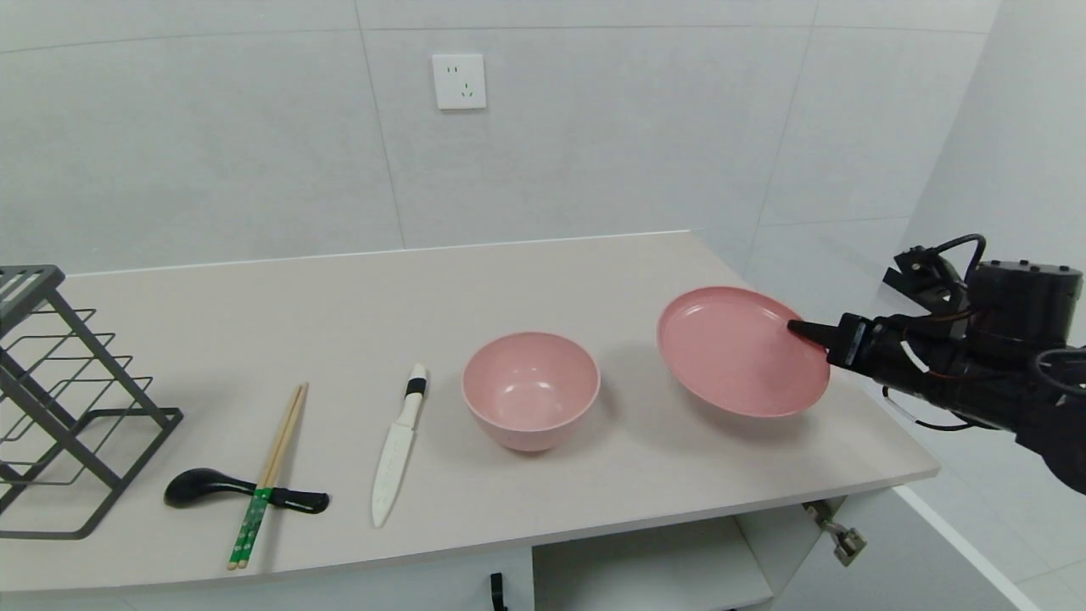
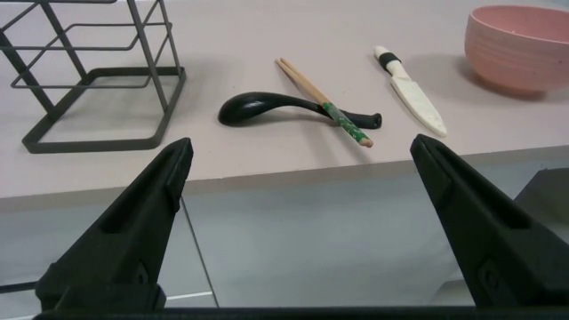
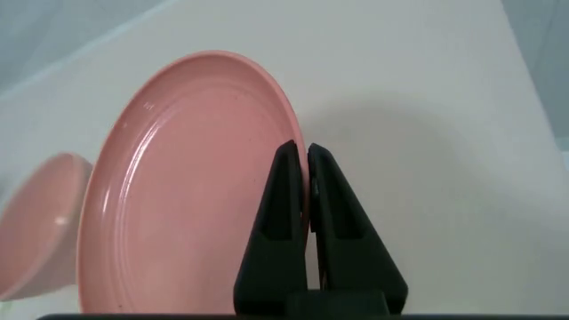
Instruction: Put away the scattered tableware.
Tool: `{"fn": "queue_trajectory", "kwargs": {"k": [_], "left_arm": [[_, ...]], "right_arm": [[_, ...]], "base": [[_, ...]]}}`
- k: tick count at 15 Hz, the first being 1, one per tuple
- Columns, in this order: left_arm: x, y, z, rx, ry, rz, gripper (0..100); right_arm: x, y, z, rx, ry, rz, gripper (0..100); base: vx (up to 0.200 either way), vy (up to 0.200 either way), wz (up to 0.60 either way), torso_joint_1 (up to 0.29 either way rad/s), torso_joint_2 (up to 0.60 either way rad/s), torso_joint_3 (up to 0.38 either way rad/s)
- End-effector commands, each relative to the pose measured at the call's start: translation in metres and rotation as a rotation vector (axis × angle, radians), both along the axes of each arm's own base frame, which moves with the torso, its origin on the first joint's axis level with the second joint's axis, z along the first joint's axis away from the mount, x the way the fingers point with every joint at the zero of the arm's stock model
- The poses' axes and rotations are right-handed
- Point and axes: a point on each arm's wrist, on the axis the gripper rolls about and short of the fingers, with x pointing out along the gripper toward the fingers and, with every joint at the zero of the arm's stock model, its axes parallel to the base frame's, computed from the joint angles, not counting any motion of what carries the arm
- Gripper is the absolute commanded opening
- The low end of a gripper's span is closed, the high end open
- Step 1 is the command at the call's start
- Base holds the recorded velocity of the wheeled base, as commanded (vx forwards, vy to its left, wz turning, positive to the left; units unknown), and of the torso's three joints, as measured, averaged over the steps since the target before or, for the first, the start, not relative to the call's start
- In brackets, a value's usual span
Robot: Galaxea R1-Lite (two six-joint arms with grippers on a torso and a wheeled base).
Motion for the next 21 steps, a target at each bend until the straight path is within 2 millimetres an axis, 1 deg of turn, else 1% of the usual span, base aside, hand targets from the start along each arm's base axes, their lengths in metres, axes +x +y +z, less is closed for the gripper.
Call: {"fn": "queue_trajectory", "kwargs": {"k": [1,3,4,6,7,8,9,10,12,14,15,16,18,19,21], "left_arm": [[0.0,0.0,0.0,0.002,0.0,-0.001,100],[0.0,0.0,0.0,0.004,0.0,-0.003,100],[0.0,0.0,0.0,0.01,0.002,-0.007,100],[0.0,0.0,0.001,0.015,-0.006,-0.004,100],[0.0,0.0,0.002,0.016,-0.015,-0.001,100],[-0.001,0.0,0.012,0.028,-0.114,0.002,100],[-0.004,0.0,0.027,0.032,-0.266,0.001,100],[-0.005,0.0,0.032,0.016,-0.311,-0.005,100],[-0.007,-0.001,0.036,-0.008,-0.316,-0.028,100],[-0.009,-0.003,0.056,0.003,-0.265,-0.124,100],[-0.008,-0.003,0.067,-0.001,-0.2,-0.154,100],[-0.006,-0.003,0.074,-0.01,-0.145,-0.179,100],[0.007,-0.004,0.089,-0.095,-0.019,-0.307,100],[0.019,-0.005,0.097,-0.139,0.041,-0.332,100],[0.038,-0.008,0.109,-0.187,0.08,-0.376,100]], "right_arm": [[-0.016,0.004,0.025,0.078,-0.054,0.005,0],[-0.027,0.004,0.034,0.121,-0.065,0.0,0],[-0.037,0.004,0.036,0.138,-0.063,-0.001,0],[-0.057,0.003,0.036,0.139,-0.087,0.004,0],[-0.063,0.002,0.037,0.138,-0.113,0.007,0],[-0.075,0.001,0.037,0.139,-0.183,0.009,0],[-0.081,-0.001,0.033,0.139,-0.215,0.008,0],[-0.087,-0.001,0.029,0.13,-0.237,0.012,0],[-0.096,-0.002,0.019,0.109,-0.255,0.015,0],[-0.1,-0.004,0.02,0.106,-0.285,0.014,0],[-0.1,-0.004,0.023,0.109,-0.306,0.013,0],[-0.101,-0.004,0.023,0.112,-0.316,0.012,0],[-0.1,-0.005,0.027,0.113,-0.35,0.012,0],[-0.102,-0.006,0.029,0.116,-0.365,0.004,0],[-0.108,-0.008,0.036,0.124,-0.403,0.002,0]], "base": [[0.0,0.0,0.0,0.0,0.0,0.0],[0.0,0.0,0.0,0.0,0.0,0.0],[0.0,0.0,0.0,0.0,0.0,0.0],[0.0,0.0,0.0,0.0,0.0,0.0],[0.0,0.0,0.0,0.0,0.0,0.0],[0.0,0.0,0.0,0.0,0.0,0.0],[0.0,0.0,0.0,0.0,0.0,0.0],[0.0,0.0,0.0,0.0,0.0,0.0],[0.0,0.0,0.0,0.0,0.0,0.0],[0.0,0.0,0.0,0.0,0.0,0.0],[0.0,0.0,0.0,0.0,0.0,0.0],[0.0,0.0,0.0,0.0,0.0,0.0],[0.0,0.0,0.0,0.0,0.0,0.0],[0.0,0.0,0.0,0.0,0.0,0.0],[0.0,0.0,0.0,0.0,0.0,0.0]]}}
